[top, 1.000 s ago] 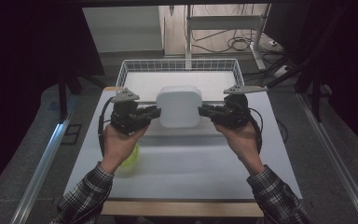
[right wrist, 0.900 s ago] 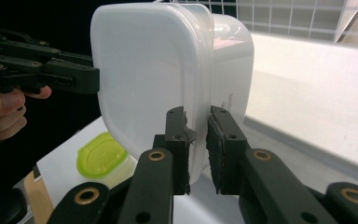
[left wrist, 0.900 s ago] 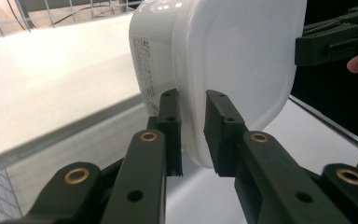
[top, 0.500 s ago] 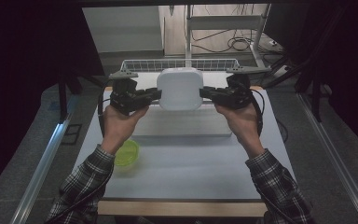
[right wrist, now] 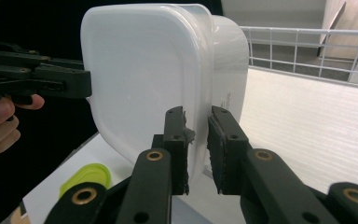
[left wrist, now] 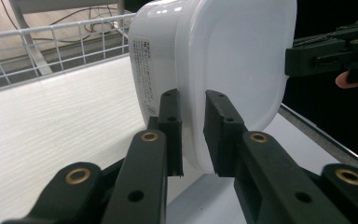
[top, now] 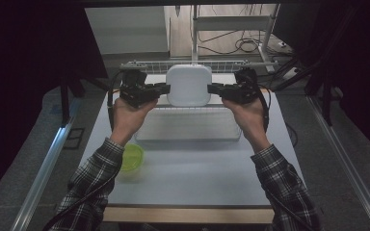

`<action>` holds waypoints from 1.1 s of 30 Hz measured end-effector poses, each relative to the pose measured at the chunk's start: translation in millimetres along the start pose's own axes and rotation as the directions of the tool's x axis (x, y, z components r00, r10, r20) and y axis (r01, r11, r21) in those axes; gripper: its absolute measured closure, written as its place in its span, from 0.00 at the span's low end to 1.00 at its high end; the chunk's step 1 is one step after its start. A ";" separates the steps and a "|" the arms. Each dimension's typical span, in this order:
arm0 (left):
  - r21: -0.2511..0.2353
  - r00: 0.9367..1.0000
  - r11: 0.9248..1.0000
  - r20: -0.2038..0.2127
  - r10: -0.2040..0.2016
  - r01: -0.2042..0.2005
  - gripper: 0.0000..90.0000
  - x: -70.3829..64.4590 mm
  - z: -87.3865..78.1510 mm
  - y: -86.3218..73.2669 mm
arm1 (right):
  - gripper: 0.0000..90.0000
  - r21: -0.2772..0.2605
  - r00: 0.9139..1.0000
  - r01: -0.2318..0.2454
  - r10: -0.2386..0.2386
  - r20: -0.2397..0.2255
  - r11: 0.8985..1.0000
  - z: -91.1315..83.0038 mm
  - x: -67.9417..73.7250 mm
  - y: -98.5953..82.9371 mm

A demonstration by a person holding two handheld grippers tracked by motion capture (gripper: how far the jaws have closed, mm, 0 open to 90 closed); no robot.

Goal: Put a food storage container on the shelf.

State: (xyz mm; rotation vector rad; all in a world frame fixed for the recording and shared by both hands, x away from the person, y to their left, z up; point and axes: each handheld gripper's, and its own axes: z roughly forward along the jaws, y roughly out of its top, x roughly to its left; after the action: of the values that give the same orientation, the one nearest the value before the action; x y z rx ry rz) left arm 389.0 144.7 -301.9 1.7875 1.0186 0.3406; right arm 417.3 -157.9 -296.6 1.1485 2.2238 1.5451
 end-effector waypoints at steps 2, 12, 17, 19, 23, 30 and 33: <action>-0.003 1.000 1.000 0.013 -0.010 0.010 0.86 3.1 2.0 -1.5 | 0.86 0.005 1.000 -0.004 0.004 0.005 1.000 2.2 -1.3 0.1; -0.036 1.000 0.999 0.024 -0.006 0.007 0.77 9.6 9.9 -6.9 | 0.79 -0.004 1.000 -0.007 0.007 0.013 1.000 11.8 -4.0 2.3; -0.037 1.000 0.999 -0.003 0.022 -0.022 0.75 10.4 14.0 -3.8 | 0.76 -0.004 0.999 0.022 -0.022 0.034 1.000 16.2 -2.8 4.8; -0.037 1.000 0.999 -0.008 0.023 -0.023 0.74 10.7 15.0 -3.4 | 0.75 -0.005 0.999 0.028 -0.028 0.036 1.000 16.9 -3.1 5.2; -0.042 0.999 0.999 -0.015 0.028 -0.028 0.71 12.1 18.9 -1.6 | 0.73 0.002 0.998 0.038 -0.038 0.048 0.999 20.6 -3.9 6.7; -0.024 0.994 0.997 -0.082 0.066 -0.068 0.62 11.5 25.7 1.9 | 0.65 0.000 0.996 0.055 -0.055 0.070 0.998 28.7 -4.5 9.3; -0.023 0.994 0.998 -0.092 0.060 -0.062 0.61 12.9 28.4 2.9 | 0.61 -0.001 0.996 0.051 -0.051 0.074 0.999 30.1 -6.0 10.8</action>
State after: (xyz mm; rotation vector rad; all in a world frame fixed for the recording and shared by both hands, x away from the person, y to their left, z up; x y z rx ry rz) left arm 416.3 136.3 -315.0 1.7961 1.0202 0.4746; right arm 443.3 -139.0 -301.9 1.1203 2.1851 1.4622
